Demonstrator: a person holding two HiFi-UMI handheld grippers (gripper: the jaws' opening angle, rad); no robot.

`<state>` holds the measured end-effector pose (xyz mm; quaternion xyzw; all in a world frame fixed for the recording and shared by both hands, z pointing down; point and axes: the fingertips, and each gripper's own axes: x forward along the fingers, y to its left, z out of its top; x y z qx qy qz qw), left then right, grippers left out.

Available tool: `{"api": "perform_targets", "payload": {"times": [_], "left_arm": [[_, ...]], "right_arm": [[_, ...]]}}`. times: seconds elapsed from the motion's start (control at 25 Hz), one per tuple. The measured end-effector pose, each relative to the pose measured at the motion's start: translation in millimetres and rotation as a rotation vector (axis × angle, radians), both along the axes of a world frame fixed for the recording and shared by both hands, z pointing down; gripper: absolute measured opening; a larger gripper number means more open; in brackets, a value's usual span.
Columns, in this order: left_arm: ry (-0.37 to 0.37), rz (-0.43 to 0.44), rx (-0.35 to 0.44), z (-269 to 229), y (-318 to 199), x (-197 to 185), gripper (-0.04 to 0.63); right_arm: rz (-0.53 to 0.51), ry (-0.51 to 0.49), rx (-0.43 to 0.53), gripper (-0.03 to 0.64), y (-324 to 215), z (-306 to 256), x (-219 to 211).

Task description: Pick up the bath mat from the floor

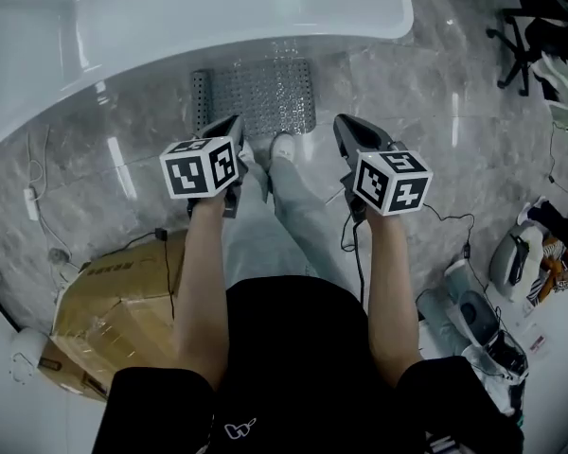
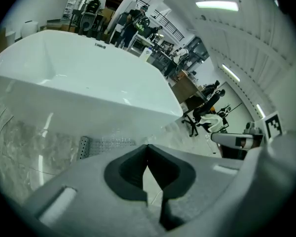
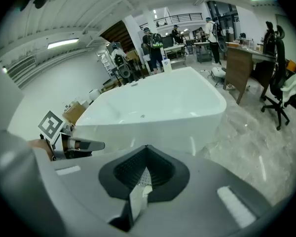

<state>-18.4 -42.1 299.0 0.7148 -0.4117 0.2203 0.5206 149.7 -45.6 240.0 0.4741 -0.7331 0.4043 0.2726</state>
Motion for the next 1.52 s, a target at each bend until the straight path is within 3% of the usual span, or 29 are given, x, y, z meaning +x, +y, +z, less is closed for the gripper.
{"api": "perform_targets", "payload": {"times": [0.28, 0.36, 0.52, 0.68, 0.84, 0.96, 1.04, 1.16, 1.32, 1.52], "left_arm": [[-0.083, 0.003, -0.085, 89.1, 19.2, -24.4, 0.011], [-0.109, -0.011, -0.133, 115.9, 29.1, -27.1, 0.067], [-0.121, 0.02, -0.201, 162.2, 39.7, -19.2, 0.097], [-0.209, 0.112, -0.232, 204.4, 58.4, -26.7, 0.19], [-0.199, 0.132, -0.268, 238.5, 72.3, -32.0, 0.23], [-0.237, 0.146, -0.284, 269.0, 75.3, -42.0, 0.251], [-0.273, 0.156, -0.283, 291.0, 80.1, -48.6, 0.28], [-0.279, 0.118, -0.305, 317.7, 96.0, -56.8, 0.316], [-0.279, 0.09, -0.369, 350.0, 117.1, -67.7, 0.338], [-0.304, 0.03, -0.447, 372.2, 146.4, -75.7, 0.368]], "right_arm": [[0.053, -0.034, -0.097, 0.024, 14.6, 93.2, 1.8], [0.062, -0.053, -0.146, 0.047, 26.2, 123.0, 2.6], [0.06, -0.064, -0.219, 0.068, 34.0, 175.7, 6.7], [0.059, -0.085, -0.239, 0.112, 39.4, 211.0, 6.4], [0.009, -0.11, -0.246, 0.148, 43.2, 243.7, 3.7], [0.016, -0.07, -0.253, 0.216, 37.3, 278.4, 15.3], [0.074, 0.012, -0.251, 0.323, 34.3, 306.2, 35.7], [0.076, 0.063, -0.275, 0.342, 41.3, 343.8, 49.1], [0.011, 0.025, -0.324, 0.415, 51.0, 386.0, 40.7], [-0.024, 0.005, -0.367, 0.455, 64.4, 420.4, 43.9]]}}
